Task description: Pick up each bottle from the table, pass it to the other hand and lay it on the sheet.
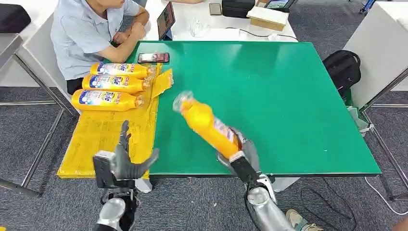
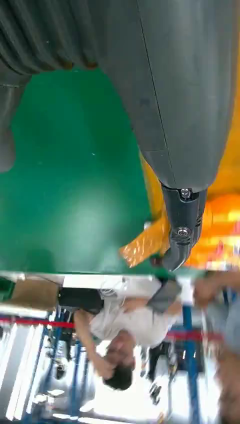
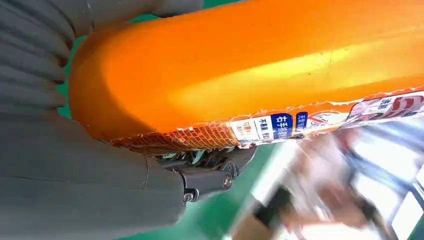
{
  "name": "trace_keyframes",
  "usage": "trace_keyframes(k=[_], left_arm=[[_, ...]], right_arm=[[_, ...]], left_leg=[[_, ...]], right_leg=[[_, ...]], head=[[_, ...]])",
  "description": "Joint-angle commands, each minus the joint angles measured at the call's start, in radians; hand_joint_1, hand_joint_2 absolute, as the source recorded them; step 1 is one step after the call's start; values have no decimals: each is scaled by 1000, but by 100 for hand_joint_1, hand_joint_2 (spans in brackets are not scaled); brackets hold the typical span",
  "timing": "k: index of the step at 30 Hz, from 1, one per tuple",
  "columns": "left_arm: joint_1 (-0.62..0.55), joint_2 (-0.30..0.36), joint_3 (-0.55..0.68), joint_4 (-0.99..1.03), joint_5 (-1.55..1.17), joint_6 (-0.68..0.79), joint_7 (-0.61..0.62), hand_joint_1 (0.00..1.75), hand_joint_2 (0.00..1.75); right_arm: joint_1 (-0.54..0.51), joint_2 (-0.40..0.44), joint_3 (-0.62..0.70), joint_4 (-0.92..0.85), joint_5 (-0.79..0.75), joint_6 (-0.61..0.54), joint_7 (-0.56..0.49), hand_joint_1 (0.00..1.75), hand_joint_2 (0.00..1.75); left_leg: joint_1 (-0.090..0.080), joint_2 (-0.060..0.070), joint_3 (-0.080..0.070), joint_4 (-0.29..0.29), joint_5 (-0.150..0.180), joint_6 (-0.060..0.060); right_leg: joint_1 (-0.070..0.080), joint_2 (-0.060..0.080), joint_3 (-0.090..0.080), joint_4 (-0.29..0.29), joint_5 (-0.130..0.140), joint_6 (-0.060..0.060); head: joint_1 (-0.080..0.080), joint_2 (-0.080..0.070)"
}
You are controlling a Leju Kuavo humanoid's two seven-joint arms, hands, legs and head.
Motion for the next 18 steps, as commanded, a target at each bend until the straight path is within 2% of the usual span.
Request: trace_keyframes(k=[1,3,7,11,13,15,18], left_arm=[[-9,3,-166,100,-89,-2,-94,0,175],[1,13,-195,81,-74,-53,-107,0,175],[19,14,-197,23,6,-143,-97,0,175],[15,15,-202,-26,94,-245,-67,0,175],[13,14,-203,-27,99,-250,-65,0,175],[-10,7,-211,-18,189,-340,-33,0,175],[-31,-1,-216,-36,242,-361,-35,0,175]], right_arm=[[58,55,68,-373,-105,-138,2,150,175],[67,46,69,-384,-131,-132,2,150,175],[53,43,84,-296,-118,-99,2,152,175],[40,21,195,-183,-7,-93,2,175,175],[39,16,215,-177,-2,-95,2,175,175],[28,-15,346,-152,69,-158,2,175,175],[3,-35,507,-95,52,-211,2,175,175]], left_leg=[[-1,1,3,0,-2,0],[-2,0,5,0,-3,0],[-2,1,3,-1,-2,0],[-1,3,6,-1,-3,-1],[-1,2,3,-1,-2,-1],[-1,2,4,-1,-2,0],[0,3,4,-1,-2,0]], right_leg=[[-1,0,3,1,-2,-1],[-1,-1,4,0,-3,-2],[-1,0,3,-1,-1,-1],[0,1,5,-2,-2,-2],[0,1,3,-2,-1,-2],[0,1,3,-2,-1,-1],[0,1,3,-2,-1,-1]], head=[[0,0],[0,0],[0,0],[0,0],[0,0],[0,0],[0,0]])
